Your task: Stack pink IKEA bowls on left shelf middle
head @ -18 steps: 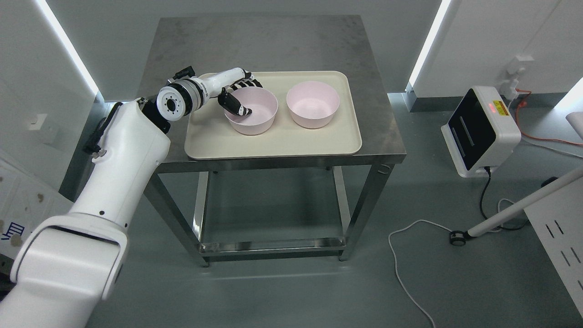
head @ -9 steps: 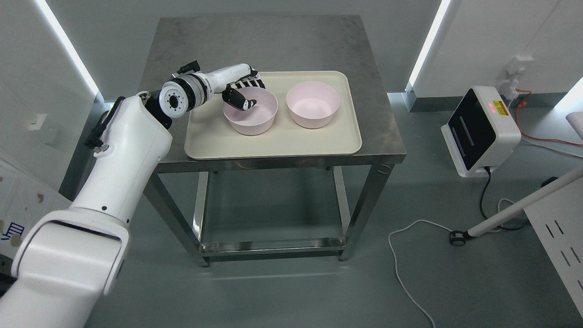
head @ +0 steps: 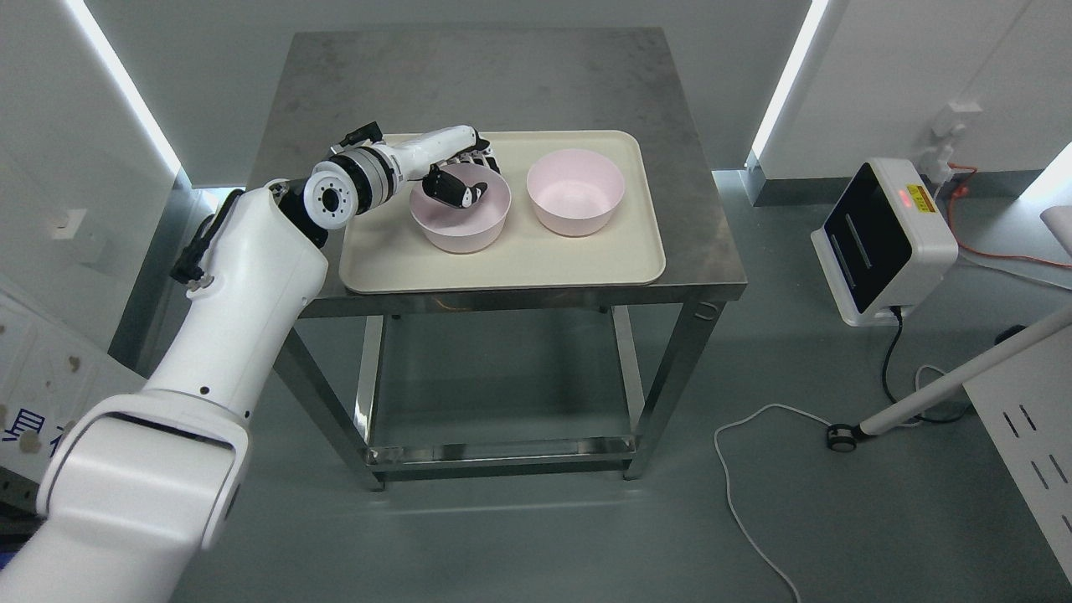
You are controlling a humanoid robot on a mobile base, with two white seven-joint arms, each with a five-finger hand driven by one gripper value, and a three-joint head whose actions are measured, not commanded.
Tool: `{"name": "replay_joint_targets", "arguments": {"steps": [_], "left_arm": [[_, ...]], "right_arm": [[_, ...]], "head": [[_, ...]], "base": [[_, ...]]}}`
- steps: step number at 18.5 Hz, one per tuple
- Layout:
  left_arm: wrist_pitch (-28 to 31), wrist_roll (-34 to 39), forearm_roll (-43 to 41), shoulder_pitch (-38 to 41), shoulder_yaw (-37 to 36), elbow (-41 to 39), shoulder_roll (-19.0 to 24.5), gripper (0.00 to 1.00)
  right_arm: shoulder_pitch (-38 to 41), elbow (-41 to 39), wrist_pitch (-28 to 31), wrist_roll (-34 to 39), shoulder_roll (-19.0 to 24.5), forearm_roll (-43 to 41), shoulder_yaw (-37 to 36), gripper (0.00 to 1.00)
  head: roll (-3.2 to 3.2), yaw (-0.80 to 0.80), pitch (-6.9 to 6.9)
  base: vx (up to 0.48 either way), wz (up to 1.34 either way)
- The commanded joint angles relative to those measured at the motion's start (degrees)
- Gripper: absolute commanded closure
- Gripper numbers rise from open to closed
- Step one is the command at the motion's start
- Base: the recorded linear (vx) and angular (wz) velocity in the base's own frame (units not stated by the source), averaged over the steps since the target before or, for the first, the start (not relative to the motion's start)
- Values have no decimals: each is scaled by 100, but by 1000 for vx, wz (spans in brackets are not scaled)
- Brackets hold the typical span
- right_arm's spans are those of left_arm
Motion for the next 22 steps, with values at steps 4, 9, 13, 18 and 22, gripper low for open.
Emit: {"name": "replay_joint_targets", "arguments": {"steps": [4,9,13,18,22], "left_arm": [[-155,-93,65,-30,605,12,-172,100],[-154,-453,153,-504,922,-93,-260,100],[-67,-787,179,-926,922,-444,-398,99],[188,-920,371,-1059,-41,-884,-398,98],[311,-332,539,-1033,-1193,-875,-398,98]], "right_arm": [[167,-193,5,3,-100,0,-70,0],[167,-193,5,3,-100,0,-62,0],[167,-193,-4,3,-100,0,-70,0],[167,-193,5,3,-100,0,-70,0],[167,-193,-4,3,-100,0,-62,0]], "head": [[0,0,0],[0,0,0],[0,0,0],[0,0,0],[0,0,0]], "base": [[0,0],[0,0],[0,0],[0,0],[0,0]]}}
